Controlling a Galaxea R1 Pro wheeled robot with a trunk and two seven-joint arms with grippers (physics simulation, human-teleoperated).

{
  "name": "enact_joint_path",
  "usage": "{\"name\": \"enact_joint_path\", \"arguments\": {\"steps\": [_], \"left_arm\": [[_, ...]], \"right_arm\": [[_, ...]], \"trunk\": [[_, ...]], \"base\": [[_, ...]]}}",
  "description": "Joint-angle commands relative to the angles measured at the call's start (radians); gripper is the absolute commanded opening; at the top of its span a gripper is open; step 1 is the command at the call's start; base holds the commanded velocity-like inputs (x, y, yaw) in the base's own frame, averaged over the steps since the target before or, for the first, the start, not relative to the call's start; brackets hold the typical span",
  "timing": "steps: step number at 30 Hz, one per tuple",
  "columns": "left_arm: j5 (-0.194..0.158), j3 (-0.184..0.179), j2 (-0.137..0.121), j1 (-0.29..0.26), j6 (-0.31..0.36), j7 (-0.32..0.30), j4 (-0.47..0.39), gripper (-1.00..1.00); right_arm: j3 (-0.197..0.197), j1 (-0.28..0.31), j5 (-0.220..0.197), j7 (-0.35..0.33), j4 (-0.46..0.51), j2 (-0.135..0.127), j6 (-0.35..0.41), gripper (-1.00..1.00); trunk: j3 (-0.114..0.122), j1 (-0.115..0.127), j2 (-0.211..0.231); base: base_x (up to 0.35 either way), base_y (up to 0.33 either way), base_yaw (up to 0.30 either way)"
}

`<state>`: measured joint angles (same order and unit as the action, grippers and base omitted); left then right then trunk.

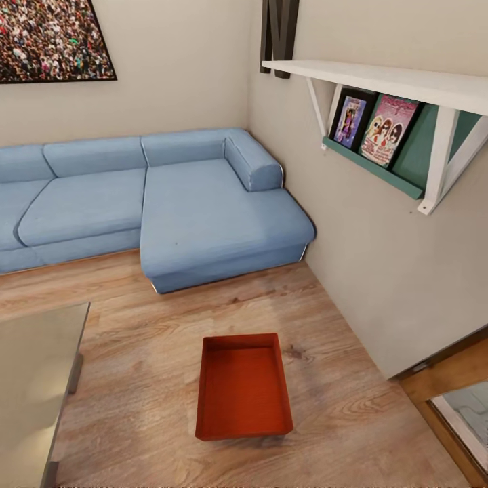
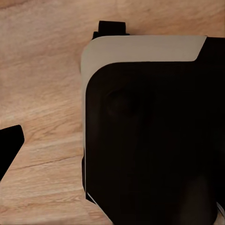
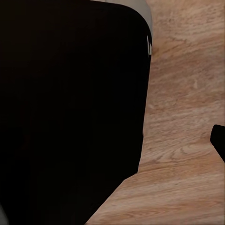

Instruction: Move the two storage containers from the living room to the garage. In the garage, place one container on the floor and stack the other container on top of it (either order is fine).

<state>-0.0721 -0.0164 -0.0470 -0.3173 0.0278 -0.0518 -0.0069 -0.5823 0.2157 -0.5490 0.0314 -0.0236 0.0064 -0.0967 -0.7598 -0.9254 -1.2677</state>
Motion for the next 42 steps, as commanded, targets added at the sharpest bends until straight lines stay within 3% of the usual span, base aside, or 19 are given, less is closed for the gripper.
{"name": "enact_joint_path", "arguments": {"steps": [1,42], "left_arm": [[-0.008,-0.002,0.0,0.0,0.003,-0.004,-0.001,1.0],[-0.008,-0.002,0.0,0.0,0.003,-0.004,-0.001,1.0]], "right_arm": [[-0.008,0.001,-0.008,0.001,-0.002,0.001,-0.005,1.0],[-0.008,0.001,-0.008,0.001,-0.002,-0.002,-0.008,1.0]], "trunk": [[-0.002,0.0,0.0],[-0.068,0.0,0.0]], "base": [[0.0,0.0,0.0],[0.0,0.0,0.0]]}}
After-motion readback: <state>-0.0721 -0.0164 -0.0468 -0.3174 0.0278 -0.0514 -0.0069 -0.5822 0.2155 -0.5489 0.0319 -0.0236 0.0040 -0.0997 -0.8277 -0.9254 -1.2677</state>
